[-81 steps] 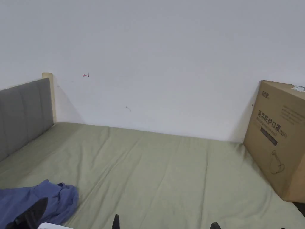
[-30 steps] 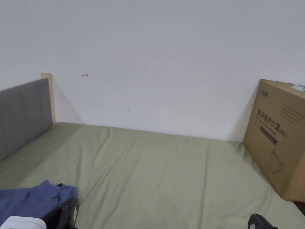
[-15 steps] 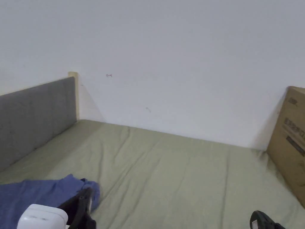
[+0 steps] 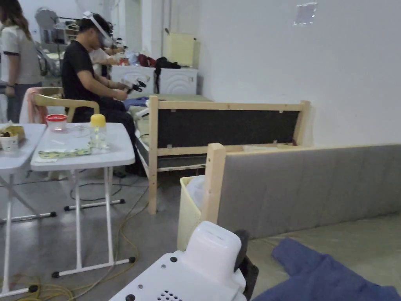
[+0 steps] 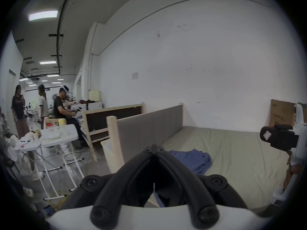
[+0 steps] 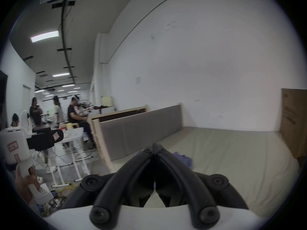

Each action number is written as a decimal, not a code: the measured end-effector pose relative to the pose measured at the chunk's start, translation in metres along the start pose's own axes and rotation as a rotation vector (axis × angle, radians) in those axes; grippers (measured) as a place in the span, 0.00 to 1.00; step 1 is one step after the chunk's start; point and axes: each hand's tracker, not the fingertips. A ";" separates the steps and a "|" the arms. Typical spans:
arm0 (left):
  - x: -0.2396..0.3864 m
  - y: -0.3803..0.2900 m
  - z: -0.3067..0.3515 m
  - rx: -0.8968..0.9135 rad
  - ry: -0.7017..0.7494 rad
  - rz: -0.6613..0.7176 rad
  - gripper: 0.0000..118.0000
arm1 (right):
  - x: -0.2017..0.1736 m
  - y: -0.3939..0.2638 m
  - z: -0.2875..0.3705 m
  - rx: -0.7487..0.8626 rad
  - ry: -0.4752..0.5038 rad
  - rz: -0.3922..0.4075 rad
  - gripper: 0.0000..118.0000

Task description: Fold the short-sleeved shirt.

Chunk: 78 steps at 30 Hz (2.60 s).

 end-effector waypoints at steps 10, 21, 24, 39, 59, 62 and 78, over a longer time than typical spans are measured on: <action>-0.005 -0.011 -0.063 -0.162 -0.208 0.201 0.00 | 0.016 -0.011 -0.010 -0.082 -0.005 -0.032 0.00; 0.040 -0.093 -0.365 -0.995 -0.368 0.190 0.00 | 0.030 -0.033 -0.032 -0.191 -0.032 -0.070 0.00; 0.058 -0.126 -0.414 -1.114 -0.377 0.155 0.00 | 0.032 -0.038 -0.041 -0.219 -0.042 -0.063 0.00; 0.111 -0.183 -0.490 -1.132 -0.289 0.187 0.62 | 0.058 -0.057 -0.058 -0.294 -0.116 -0.095 0.00; 0.116 -0.171 -0.460 -1.012 -0.461 0.143 0.00 | 0.074 -0.055 -0.047 -0.289 -0.165 -0.112 0.00; 0.111 -0.133 -0.444 -0.933 -0.545 0.222 0.00 | 0.077 -0.050 -0.038 -0.270 -0.175 -0.122 0.00; 0.165 0.081 -0.334 -0.493 -0.850 0.262 0.00 | 0.104 -0.009 0.062 -0.099 -0.336 -0.120 0.00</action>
